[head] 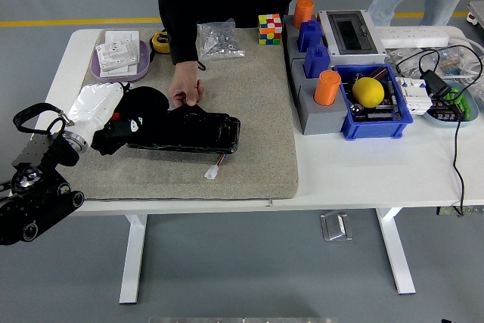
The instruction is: Pick the rag up,wipe the panel,place it on the desk
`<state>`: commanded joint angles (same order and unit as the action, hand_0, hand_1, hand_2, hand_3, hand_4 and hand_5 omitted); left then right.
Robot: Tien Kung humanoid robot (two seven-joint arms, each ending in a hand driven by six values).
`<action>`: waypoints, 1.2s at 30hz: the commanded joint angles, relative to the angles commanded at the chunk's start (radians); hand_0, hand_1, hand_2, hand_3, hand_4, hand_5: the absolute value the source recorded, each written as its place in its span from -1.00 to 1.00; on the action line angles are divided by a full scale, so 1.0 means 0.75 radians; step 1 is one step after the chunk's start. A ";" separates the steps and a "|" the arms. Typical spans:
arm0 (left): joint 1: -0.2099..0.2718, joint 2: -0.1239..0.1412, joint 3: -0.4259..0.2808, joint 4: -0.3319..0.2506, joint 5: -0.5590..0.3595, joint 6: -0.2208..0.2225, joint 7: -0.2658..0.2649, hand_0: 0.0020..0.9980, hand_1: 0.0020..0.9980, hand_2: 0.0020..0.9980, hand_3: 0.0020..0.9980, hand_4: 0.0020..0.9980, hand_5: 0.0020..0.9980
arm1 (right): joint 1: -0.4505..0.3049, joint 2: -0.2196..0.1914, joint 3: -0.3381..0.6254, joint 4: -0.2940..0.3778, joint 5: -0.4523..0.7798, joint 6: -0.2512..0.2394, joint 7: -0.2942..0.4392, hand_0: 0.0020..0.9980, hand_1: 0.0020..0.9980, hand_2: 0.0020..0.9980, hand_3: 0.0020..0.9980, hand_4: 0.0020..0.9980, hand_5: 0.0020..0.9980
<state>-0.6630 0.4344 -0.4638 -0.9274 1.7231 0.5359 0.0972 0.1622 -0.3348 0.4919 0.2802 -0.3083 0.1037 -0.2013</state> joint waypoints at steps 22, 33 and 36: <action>-0.062 -0.095 0.156 -0.053 -0.028 0.002 0.019 -0.45 -0.65 0.12 0.09 -0.06 -0.81 | 0.006 -0.013 -0.023 0.001 0.005 0.003 0.002 0.58 0.31 0.43 0.32 1.00 0.03; -0.114 -0.127 0.219 -0.105 -0.022 -0.003 0.033 -0.46 -0.65 0.12 0.09 -0.05 -0.81 | 0.011 -0.019 -0.035 0.000 0.007 0.004 0.002 0.58 0.31 0.43 0.32 1.00 0.03; -0.128 -0.135 0.239 -0.117 -0.022 -0.006 0.036 -0.46 -0.65 0.12 0.09 -0.06 -0.81 | 0.012 -0.020 -0.036 0.001 0.007 0.004 0.003 0.58 0.31 0.43 0.32 1.00 0.03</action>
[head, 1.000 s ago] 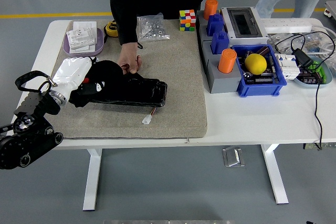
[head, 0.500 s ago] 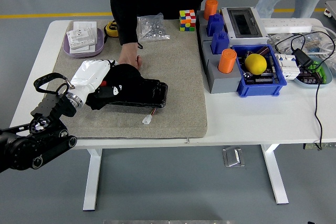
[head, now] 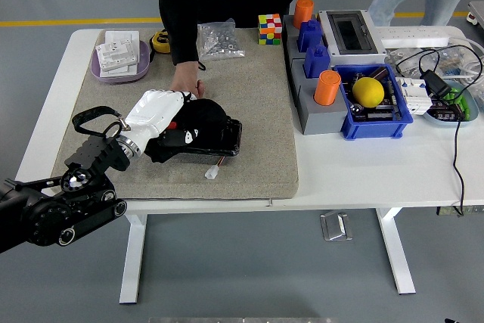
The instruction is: Pick the rag up,wipe the panel,place it on the desk
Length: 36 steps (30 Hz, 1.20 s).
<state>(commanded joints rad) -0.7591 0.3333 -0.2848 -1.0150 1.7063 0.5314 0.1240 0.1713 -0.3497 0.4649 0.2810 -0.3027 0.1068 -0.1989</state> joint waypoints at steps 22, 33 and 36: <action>-0.042 -0.063 0.102 -0.111 0.029 -0.010 0.040 -0.46 -0.65 0.12 0.09 -0.05 -0.81 | 0.001 0.001 -0.006 -0.004 0.003 0.002 -0.002 0.58 0.31 0.43 0.32 1.00 0.04; -0.050 -0.059 0.096 -0.110 0.033 -0.011 0.047 -0.46 -0.65 0.12 0.09 -0.05 -0.81 | 0.002 0.002 -0.007 -0.003 0.007 0.002 -0.001 0.58 0.31 0.43 0.32 1.00 0.03; -0.048 -0.053 0.091 -0.097 0.029 -0.010 0.045 -0.46 -0.65 0.12 0.09 -0.05 -0.81 | 0.000 0.003 -0.007 -0.004 0.008 0.003 -0.002 0.58 0.31 0.43 0.32 1.00 0.03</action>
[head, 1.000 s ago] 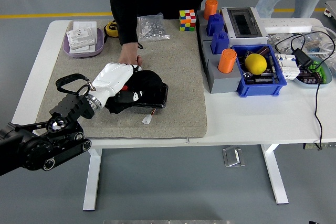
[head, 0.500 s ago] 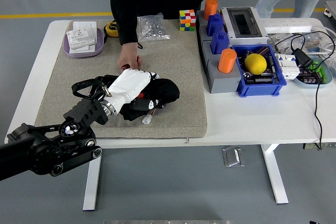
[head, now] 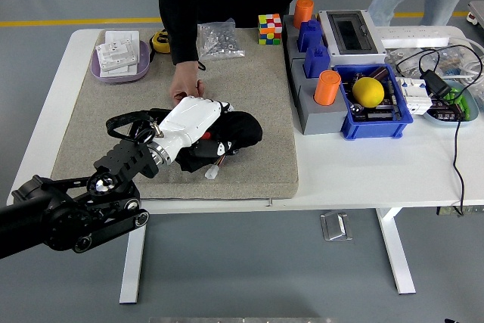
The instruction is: Pick the rag up,wipe the panel,place it on the desk
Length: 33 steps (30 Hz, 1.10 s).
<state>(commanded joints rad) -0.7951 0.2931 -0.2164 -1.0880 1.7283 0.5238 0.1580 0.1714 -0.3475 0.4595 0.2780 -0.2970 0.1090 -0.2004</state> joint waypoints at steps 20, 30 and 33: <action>0.050 0.069 -0.094 0.079 0.009 0.001 -0.009 -0.46 -0.65 0.13 0.09 -0.05 -0.80 | -0.003 0.003 0.017 0.000 -0.001 -0.002 -0.001 0.58 0.31 0.43 0.32 1.00 0.04; 0.082 0.109 -0.151 0.094 0.025 -0.001 -0.011 -0.46 -0.65 0.13 0.09 -0.05 -0.80 | -0.008 0.005 0.024 -0.001 -0.003 -0.001 -0.002 0.58 0.31 0.43 0.32 1.00 0.04; 0.086 0.122 -0.166 0.105 0.026 -0.001 -0.015 -0.46 -0.65 0.13 0.09 -0.05 -0.80 | -0.009 0.005 0.024 0.000 -0.004 -0.001 -0.003 0.58 0.31 0.43 0.32 1.00 0.04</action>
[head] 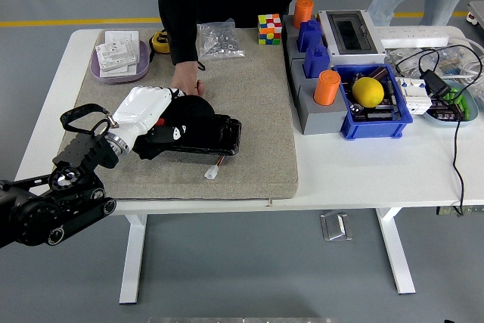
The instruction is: Pick the rag up,wipe the panel,place it on the desk
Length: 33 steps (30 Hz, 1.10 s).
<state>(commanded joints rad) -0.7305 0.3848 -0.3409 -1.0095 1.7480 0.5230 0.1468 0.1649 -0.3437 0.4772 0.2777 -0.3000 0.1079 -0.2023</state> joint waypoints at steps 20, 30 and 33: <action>0.064 0.073 -0.111 0.058 0.025 0.007 -0.007 -0.46 -0.65 0.12 0.09 -0.04 -0.80 | -0.008 0.005 0.008 0.000 0.000 0.003 -0.003 0.58 0.31 0.43 0.32 1.00 0.04; 0.068 0.100 -0.144 0.075 0.038 0.009 -0.007 -0.46 -0.66 0.12 0.09 -0.05 -0.80 | -0.008 0.006 0.010 0.000 0.001 0.007 -0.005 0.58 0.31 0.43 0.32 1.00 0.04; 0.071 0.103 -0.154 0.076 0.038 0.010 -0.007 -0.46 -0.66 0.12 0.09 -0.05 -0.80 | -0.009 0.006 0.011 0.000 0.002 0.008 -0.005 0.58 0.31 0.43 0.32 1.00 0.04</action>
<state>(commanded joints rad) -0.6776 0.4621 -0.4561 -0.9524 1.7767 0.5303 0.1413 0.1585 -0.3395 0.4853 0.2775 -0.2987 0.1138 -0.2061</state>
